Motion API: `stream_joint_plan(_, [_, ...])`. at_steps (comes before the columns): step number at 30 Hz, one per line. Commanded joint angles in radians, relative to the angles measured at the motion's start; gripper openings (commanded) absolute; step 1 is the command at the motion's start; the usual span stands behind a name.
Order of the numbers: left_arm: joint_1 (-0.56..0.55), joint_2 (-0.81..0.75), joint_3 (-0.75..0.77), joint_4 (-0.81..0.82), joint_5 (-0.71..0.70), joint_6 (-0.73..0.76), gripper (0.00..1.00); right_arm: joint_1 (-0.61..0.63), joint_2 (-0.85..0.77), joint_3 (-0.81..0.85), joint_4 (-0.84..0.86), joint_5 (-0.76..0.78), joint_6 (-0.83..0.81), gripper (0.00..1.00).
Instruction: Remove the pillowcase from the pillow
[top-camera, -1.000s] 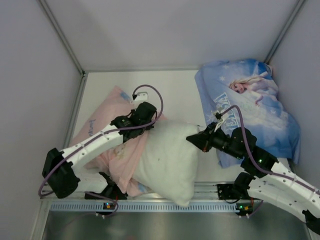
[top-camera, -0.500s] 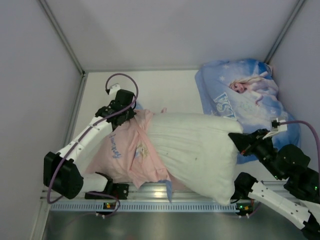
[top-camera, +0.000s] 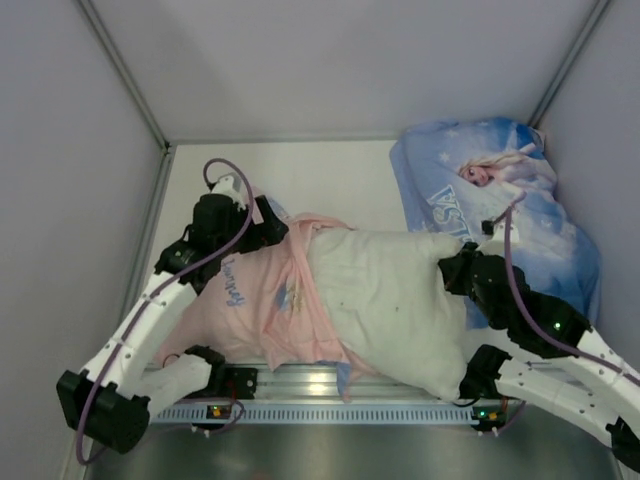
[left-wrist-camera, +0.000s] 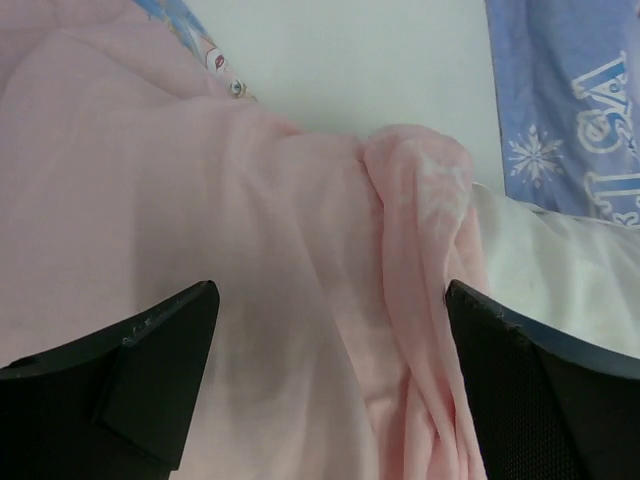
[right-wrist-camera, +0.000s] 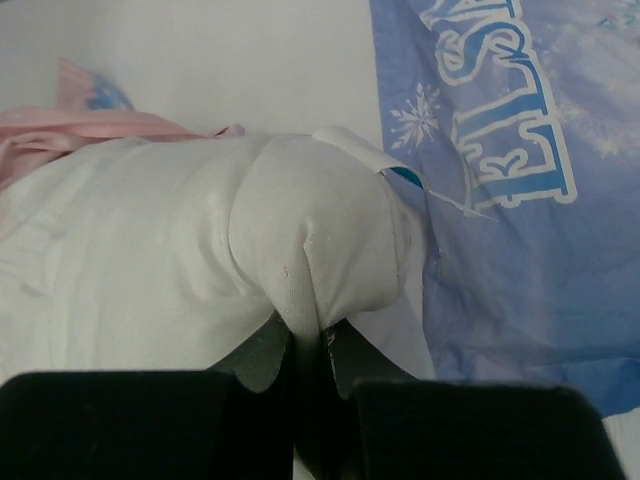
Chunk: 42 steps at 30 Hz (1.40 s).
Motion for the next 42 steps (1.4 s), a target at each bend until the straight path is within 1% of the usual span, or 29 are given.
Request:
stream_joint_plan(1, [0.005, -0.156, -0.028, 0.004, 0.005, 0.005, 0.99, -0.015, 0.112, 0.044, 0.103, 0.076, 0.048, 0.0])
stream_joint_plan(2, [0.005, -0.181, -0.025, -0.045, -0.017, -0.005, 0.99, -0.016, 0.139, 0.053, 0.11, 0.076, 0.05, 0.0])
stream_joint_plan(4, [0.005, -0.246, -0.022, -0.079, -0.057, -0.032, 0.99, -0.019, 0.212, 0.078, 0.124, 0.074, 0.032, 0.0])
stream_joint_plan(7, [0.005, -0.263, -0.029, -0.135, -0.034, -0.046, 0.99, -0.04, 0.281, 0.101, 0.144, 0.074, 0.009, 0.0])
stream_joint_plan(9, [0.003, -0.253, -0.054, -0.156, -0.034, -0.057, 0.99, -0.094, 0.3, 0.11, 0.164, 0.036, -0.007, 0.0])
stream_joint_plan(10, [0.003, -0.258, -0.075, -0.156, 0.001, -0.066, 0.99, -0.124, 0.306, 0.11, 0.175, 0.009, -0.025, 0.0])
stream_joint_plan(11, [0.003, -0.273, -0.128, -0.155, 0.015, -0.077, 0.99, -0.2, 0.311, 0.106, 0.19, -0.089, -0.037, 0.0])
stream_joint_plan(13, [0.005, -0.289, -0.176, -0.142, 0.031, -0.101, 0.99, -0.299, 0.338, 0.102, 0.234, -0.215, -0.068, 0.0])
stream_joint_plan(14, [0.005, -0.293, -0.21, -0.141, 0.049, -0.104, 0.99, -0.389, 0.349, 0.099, 0.25, -0.336, -0.077, 0.0])
stream_joint_plan(17, [0.005, -0.292, -0.226, -0.138, 0.084, -0.101, 0.99, -0.512, 0.383, 0.07, 0.323, -0.514, -0.093, 0.0])
stream_joint_plan(19, [0.005, -0.28, -0.223, -0.139, 0.095, -0.08, 0.99, -0.548, 0.412, 0.072, 0.363, -0.579, -0.096, 0.0])
stream_joint_plan(20, [0.005, -0.26, -0.221, -0.141, 0.1, -0.074, 0.94, -0.571, 0.421, 0.078, 0.376, -0.635, -0.094, 0.0])
stream_joint_plan(21, [0.005, -0.25, -0.215, -0.138, 0.122, -0.066, 0.9, -0.578, 0.427, 0.082, 0.385, -0.654, -0.091, 0.0])
stream_joint_plan(22, [0.005, -0.238, -0.215, -0.132, 0.136, -0.066, 0.8, -0.586, 0.441, 0.087, 0.4, -0.666, -0.091, 0.0])
stream_joint_plan(23, [0.005, -0.226, -0.212, -0.13, 0.143, -0.068, 0.64, -0.606, 0.45, 0.098, 0.402, -0.688, -0.09, 0.0])
stream_joint_plan(24, [0.005, -0.223, -0.204, -0.129, 0.14, -0.069, 0.22, -0.618, 0.457, 0.104, 0.405, -0.697, -0.086, 0.0])
stream_joint_plan(25, [0.005, -0.224, -0.198, -0.13, 0.129, -0.069, 0.04, -0.634, 0.472, 0.112, 0.405, -0.705, -0.086, 0.0])
stream_joint_plan(26, [0.005, -0.239, -0.19, -0.132, 0.115, -0.066, 0.0, -0.672, 0.48, 0.121, 0.405, -0.716, -0.086, 0.0])
stream_joint_plan(28, [0.005, -0.263, -0.148, -0.147, 0.057, -0.063, 0.0, -0.718, 0.501, 0.128, 0.406, -0.728, -0.088, 0.0])
stream_joint_plan(30, [0.005, -0.302, -0.099, -0.204, 0.002, -0.052, 0.0, -0.807, 0.522, 0.141, 0.405, -0.752, -0.097, 0.0])
stream_joint_plan(31, [0.005, -0.315, -0.031, -0.231, -0.079, -0.045, 0.0, -0.871, 0.548, 0.144, 0.405, -0.772, -0.099, 0.0])
stream_joint_plan(34, [0.005, -0.359, 0.087, -0.345, -0.208, -0.016, 0.0, -0.992, 0.593, 0.145, 0.423, -0.798, -0.099, 0.0])
stream_joint_plan(35, [0.005, -0.376, 0.166, -0.369, -0.292, -0.006, 0.0, -1.067, 0.601, 0.138, 0.429, -0.84, -0.096, 0.0])
stream_joint_plan(36, [0.006, -0.382, 0.205, -0.416, -0.333, 0.015, 0.0, -1.101, 0.604, 0.13, 0.452, -0.872, -0.091, 0.0])
stream_joint_plan(37, [0.005, -0.385, 0.245, -0.44, -0.371, 0.027, 0.0, -1.174, 0.608, 0.125, 0.463, -0.936, -0.086, 0.0])
stream_joint_plan(38, [0.005, -0.387, 0.306, -0.461, -0.437, 0.038, 0.0, -1.21, 0.61, 0.119, 0.469, -0.959, -0.082, 0.0])
stream_joint_plan(40, [0.005, -0.387, 0.346, -0.512, -0.488, 0.07, 0.0, -1.272, 0.608, 0.124, 0.471, -1.021, -0.077, 0.0])
stream_joint_plan(41, [0.005, -0.388, 0.359, -0.524, -0.518, 0.08, 0.0, -1.328, 0.604, 0.125, 0.472, -1.039, -0.074, 0.0])
stream_joint_plan(42, [0.005, -0.39, 0.354, -0.529, -0.517, 0.083, 0.0, -1.35, 0.59, 0.125, 0.477, -1.056, -0.065, 0.0])
